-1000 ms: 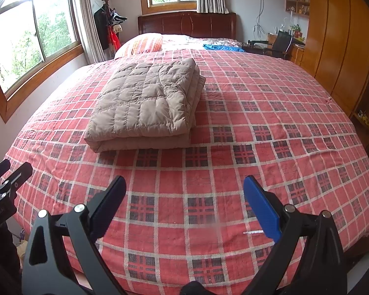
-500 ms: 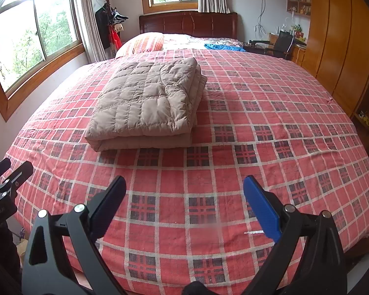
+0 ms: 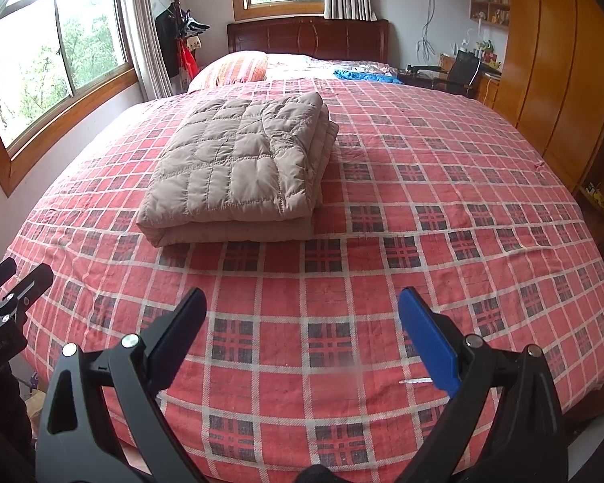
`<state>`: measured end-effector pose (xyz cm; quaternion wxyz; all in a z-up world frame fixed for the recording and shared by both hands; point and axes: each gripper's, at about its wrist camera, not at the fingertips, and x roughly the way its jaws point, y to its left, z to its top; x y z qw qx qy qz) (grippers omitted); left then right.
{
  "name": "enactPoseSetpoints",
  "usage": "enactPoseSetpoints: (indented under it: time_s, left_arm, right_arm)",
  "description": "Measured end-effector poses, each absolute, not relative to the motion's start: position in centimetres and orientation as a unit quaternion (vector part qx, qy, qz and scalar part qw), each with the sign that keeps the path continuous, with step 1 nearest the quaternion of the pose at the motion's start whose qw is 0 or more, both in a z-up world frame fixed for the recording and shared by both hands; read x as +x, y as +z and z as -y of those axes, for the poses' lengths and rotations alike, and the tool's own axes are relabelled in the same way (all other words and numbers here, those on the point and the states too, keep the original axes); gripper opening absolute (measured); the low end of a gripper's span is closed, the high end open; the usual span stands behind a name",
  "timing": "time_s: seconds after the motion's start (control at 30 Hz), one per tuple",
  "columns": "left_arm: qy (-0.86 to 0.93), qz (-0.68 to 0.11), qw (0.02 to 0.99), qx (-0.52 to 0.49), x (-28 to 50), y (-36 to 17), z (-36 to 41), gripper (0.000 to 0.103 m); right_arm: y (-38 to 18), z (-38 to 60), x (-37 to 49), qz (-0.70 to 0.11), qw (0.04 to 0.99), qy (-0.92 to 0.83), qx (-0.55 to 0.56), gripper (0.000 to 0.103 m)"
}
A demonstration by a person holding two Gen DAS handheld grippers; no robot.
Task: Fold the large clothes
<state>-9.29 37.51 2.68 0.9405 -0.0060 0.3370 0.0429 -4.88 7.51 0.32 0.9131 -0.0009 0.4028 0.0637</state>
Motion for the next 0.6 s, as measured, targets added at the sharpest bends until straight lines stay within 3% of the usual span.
enactPoseSetpoints:
  time_s: [0.6]
  left_arm:
    - [0.042,-0.338,0.94,-0.005,-9.25,2.52,-37.63,0.099]
  right_arm:
    - [0.52,-6.84,-4.5,-0.408,0.91,0.073,0.008,0.096]
